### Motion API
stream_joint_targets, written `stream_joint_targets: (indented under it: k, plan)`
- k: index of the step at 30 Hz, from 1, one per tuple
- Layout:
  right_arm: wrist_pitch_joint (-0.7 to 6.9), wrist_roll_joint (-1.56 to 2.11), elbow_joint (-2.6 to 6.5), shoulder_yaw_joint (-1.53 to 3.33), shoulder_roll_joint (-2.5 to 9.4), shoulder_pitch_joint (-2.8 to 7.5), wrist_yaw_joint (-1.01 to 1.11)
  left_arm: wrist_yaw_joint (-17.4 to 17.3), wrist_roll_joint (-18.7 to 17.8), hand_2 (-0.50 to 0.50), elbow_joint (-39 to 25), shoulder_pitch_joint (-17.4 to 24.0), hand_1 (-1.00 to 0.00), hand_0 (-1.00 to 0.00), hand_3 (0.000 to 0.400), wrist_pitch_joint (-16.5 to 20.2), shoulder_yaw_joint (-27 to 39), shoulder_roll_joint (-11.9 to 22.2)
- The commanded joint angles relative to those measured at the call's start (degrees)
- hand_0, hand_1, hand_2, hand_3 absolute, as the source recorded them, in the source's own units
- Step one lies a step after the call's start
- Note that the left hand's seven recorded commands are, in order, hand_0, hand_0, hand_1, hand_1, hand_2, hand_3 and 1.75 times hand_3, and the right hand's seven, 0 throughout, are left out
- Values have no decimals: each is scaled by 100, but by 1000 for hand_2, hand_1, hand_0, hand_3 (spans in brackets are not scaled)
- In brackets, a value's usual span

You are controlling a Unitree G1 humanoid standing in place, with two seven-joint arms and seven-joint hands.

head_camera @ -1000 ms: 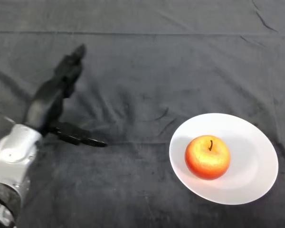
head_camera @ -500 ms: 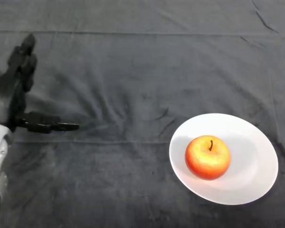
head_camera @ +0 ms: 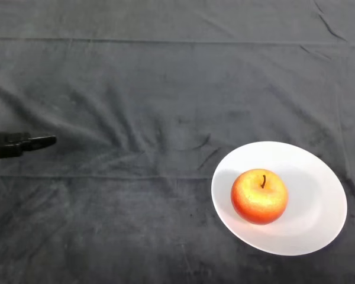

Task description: Move the apple to the plate

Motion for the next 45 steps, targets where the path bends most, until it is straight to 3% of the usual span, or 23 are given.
stream_joint_targets:
  k: [1,10,19,45]
  plan:
    - [-48,102,0,-21,-111,-88,13,92,-129,0,258,171,0,0,0,151,259,425]
    - [-48,102,3,-22,-113,-89,14,346,-602,0,286,308,0,0,0,418,1086,592]
    - [-48,102,8,-23,-114,-90,16,642,-820,0,239,310,0,0,0,548,1603,541]
    - [-49,102,10,-24,-115,-91,18,646,-736,0,0,305,0,0,0,759,2194,396]
